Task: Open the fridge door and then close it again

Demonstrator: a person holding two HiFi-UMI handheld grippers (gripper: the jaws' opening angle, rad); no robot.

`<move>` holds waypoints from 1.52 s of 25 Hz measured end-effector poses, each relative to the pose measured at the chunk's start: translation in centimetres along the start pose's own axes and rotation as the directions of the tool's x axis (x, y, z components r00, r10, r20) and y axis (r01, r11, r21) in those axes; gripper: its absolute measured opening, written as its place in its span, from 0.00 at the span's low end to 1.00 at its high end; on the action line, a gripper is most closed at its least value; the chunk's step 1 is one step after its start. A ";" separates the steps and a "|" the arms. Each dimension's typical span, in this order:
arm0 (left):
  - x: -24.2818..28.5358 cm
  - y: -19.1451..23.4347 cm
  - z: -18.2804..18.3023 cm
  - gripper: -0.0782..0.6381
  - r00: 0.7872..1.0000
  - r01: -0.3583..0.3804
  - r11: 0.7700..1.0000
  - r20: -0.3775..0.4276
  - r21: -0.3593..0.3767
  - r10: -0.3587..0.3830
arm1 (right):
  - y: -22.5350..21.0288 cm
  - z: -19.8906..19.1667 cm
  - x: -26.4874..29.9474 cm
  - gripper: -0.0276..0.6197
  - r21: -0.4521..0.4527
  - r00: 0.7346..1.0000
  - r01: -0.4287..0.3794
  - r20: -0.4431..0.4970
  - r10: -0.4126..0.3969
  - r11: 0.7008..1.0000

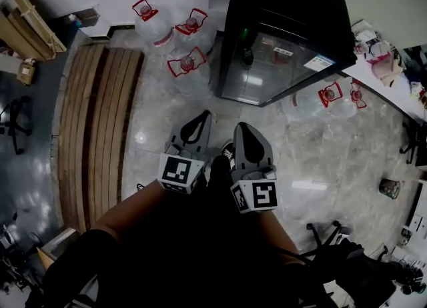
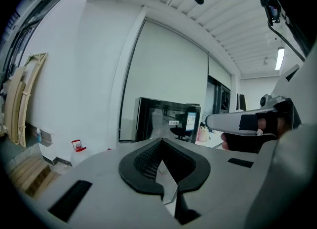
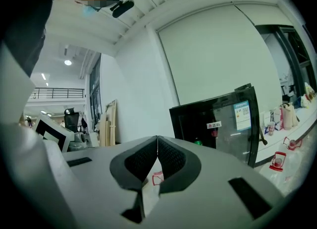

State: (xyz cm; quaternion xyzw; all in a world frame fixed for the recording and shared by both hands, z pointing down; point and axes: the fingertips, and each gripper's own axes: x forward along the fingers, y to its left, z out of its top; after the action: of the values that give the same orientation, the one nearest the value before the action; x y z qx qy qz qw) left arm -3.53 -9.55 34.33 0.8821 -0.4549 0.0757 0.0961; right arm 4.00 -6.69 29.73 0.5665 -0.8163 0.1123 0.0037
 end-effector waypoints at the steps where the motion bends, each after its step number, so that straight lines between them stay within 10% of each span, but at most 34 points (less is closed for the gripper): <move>1: 1.0 0.2 0.4 0.12 1.000 -0.007 1.000 0.005 0.003 0.007 | -0.6 0.5 0.8 0.07 -0.005 1.000 -0.013 0.007 0.013 1.000; 12: 12.0 4.2 1.7 0.12 0.999 -0.051 0.998 0.018 0.031 0.050 | -7.2 0.9 9.0 0.07 0.002 0.998 -0.062 -0.011 0.062 0.998; 19: 19.0 8.9 -2.3 0.31 0.996 0.088 0.993 -0.018 0.083 -0.087 | -9.6 -1.7 14.3 0.07 -0.015 0.999 0.044 -0.029 -0.044 0.999; 38: 24.9 10.1 -5.5 0.26 0.915 0.387 0.916 0.080 0.105 -0.395 | -11.7 -9.9 18.4 0.07 0.047 0.986 0.136 -0.102 -0.131 0.990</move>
State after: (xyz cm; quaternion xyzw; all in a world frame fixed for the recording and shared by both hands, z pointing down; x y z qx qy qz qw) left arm 2.27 -33.61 46.19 0.9612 -0.2698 0.0306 0.0479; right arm 7.05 -25.71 43.96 0.6136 -0.7720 0.1618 0.0362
